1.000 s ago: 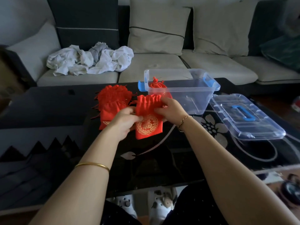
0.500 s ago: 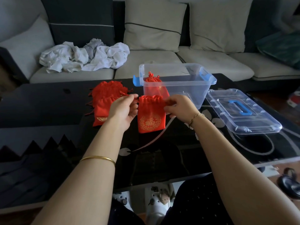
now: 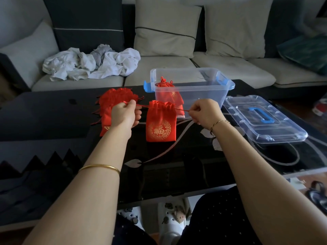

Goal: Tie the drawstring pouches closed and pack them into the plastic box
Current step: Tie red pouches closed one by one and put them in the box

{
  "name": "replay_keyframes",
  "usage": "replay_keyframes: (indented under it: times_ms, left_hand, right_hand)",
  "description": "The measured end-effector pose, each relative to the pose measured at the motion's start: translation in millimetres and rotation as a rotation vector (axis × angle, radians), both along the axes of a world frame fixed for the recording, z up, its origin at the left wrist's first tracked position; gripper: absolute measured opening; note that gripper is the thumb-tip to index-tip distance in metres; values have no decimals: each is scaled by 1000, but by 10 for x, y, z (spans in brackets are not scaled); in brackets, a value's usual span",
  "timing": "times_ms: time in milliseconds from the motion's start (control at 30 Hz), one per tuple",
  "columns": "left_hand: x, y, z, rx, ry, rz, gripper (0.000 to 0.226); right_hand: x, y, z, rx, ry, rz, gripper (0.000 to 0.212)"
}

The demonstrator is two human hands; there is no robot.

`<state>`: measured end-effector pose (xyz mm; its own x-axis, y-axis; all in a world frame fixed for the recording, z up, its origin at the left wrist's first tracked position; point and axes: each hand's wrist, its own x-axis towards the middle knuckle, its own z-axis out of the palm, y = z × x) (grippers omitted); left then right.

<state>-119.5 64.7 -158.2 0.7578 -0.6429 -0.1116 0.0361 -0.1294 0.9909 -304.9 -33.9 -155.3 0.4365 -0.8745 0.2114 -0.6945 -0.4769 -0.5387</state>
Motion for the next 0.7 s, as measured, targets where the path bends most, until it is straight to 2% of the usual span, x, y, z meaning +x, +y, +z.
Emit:
replay_keyframes:
  times_ms: [67, 133, 267, 367, 433, 500, 567, 700]
  left_hand:
    - [13, 32, -6, 27, -39, 0, 37]
    - [23, 49, -7, 57, -43, 22, 41]
    - [21, 61, 21, 123, -9, 105, 45]
    - [59, 81, 60, 49, 172, 184, 39]
    - [70, 90, 73, -3, 284, 230, 38]
    - [39, 72, 86, -53, 317, 245, 39]
    - [-13, 49, 129, -154, 335, 189, 43]
    - [-127, 56, 262, -367, 301, -141, 45]
  right_hand:
    - [-25, -34, -4, 7, -17, -44, 25]
    - [-44, -16, -12, 184, -162, -22, 28]
    - [-1, 7, -65, 770, -642, -41, 34]
    - [10, -78, -109, 1065, -988, -182, 35]
    - [4, -136, -140, 1170, -1197, -290, 36]
    - [16, -134, -163, 1161, -1267, -351, 36]
    - [40, -111, -150, 1019, -1200, -368, 33]
    - [98, 31, 63, 681, -1064, -220, 32]
